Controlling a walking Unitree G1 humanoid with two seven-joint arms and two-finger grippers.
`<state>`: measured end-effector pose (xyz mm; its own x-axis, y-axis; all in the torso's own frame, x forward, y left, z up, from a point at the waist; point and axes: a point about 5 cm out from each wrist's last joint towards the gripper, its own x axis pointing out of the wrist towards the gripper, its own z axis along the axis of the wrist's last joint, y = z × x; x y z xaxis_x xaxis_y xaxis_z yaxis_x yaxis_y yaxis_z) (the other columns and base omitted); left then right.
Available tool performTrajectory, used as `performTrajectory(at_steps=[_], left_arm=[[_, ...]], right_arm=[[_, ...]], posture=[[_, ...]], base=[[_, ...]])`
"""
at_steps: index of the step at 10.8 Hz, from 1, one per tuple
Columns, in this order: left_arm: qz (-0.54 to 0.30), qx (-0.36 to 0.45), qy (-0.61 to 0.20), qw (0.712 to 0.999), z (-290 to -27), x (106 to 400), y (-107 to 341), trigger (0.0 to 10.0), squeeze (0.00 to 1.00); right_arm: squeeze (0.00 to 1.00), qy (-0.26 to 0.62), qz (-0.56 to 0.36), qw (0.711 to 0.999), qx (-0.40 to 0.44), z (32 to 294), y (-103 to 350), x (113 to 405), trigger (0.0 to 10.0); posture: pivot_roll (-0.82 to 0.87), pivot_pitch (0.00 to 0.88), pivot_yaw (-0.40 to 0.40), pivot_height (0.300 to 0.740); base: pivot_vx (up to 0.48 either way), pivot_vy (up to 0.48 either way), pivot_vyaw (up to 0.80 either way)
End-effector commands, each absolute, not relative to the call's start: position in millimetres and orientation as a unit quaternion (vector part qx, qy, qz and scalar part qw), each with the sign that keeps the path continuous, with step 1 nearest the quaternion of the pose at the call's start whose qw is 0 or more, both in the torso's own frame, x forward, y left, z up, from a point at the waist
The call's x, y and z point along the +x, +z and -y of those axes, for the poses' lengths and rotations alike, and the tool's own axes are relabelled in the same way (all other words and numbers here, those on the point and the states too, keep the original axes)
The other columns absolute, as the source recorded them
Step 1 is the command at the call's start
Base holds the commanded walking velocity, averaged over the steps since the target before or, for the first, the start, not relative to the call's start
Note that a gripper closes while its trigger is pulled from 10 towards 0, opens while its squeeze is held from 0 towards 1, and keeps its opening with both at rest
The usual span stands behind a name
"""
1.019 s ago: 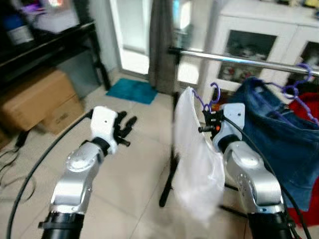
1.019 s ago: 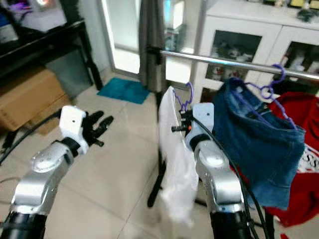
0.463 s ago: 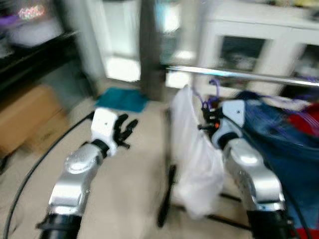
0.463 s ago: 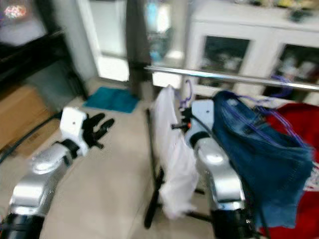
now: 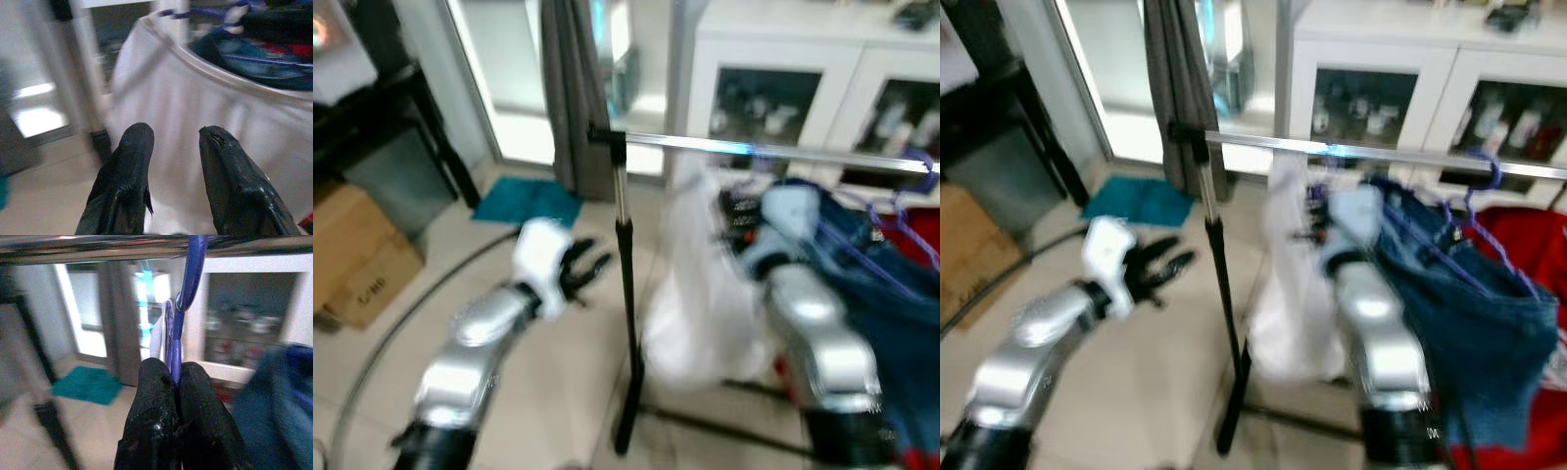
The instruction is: Hang hanger
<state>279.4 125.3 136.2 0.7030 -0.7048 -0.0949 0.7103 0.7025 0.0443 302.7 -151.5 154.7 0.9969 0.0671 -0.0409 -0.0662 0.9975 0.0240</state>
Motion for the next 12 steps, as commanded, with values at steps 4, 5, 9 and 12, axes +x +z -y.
performTrajectory(at_steps=[4, 5, 9, 12], left_arm=[[-0.047, 0.062, -0.434, 0.897, -132, 289, 142, 10.0, 0.0], [-0.045, 0.055, -0.455, 0.887, -130, 287, 145, 10.0, 0.0], [-0.033, 0.035, -0.502, 0.863, -128, 285, 155, 10.0, 0.0], [-0.035, 0.037, -0.501, 0.864, -131, 286, 156, 10.0, 0.0]], right_arm=[[0.0, 0.043, -0.003, 0.999, 0.007, 142, 166, 315, 10.0], [0.0, 0.045, -0.008, 0.999, 0.003, 140, 167, 322, 10.0], [0.0, 0.038, -0.039, 0.998, 0.011, 129, 177, 367, 10.0], [0.0, 0.047, -0.085, 0.995, 0.015, 120, 185, 400, 10.0]], posture=[[-0.11, 0.0, 0.035, 0.74], [-0.11, 0.0, 0.035, 0.74], [-0.1, 0.0, 0.032, 0.74], [-0.09, 0.0, 0.033, 0.74]], base=[[0.0, 0.0, 0.0], [0.0, 0.0, 0.0], [0.0, 0.0, 0.0], [0.0, 0.0, 0.0]])
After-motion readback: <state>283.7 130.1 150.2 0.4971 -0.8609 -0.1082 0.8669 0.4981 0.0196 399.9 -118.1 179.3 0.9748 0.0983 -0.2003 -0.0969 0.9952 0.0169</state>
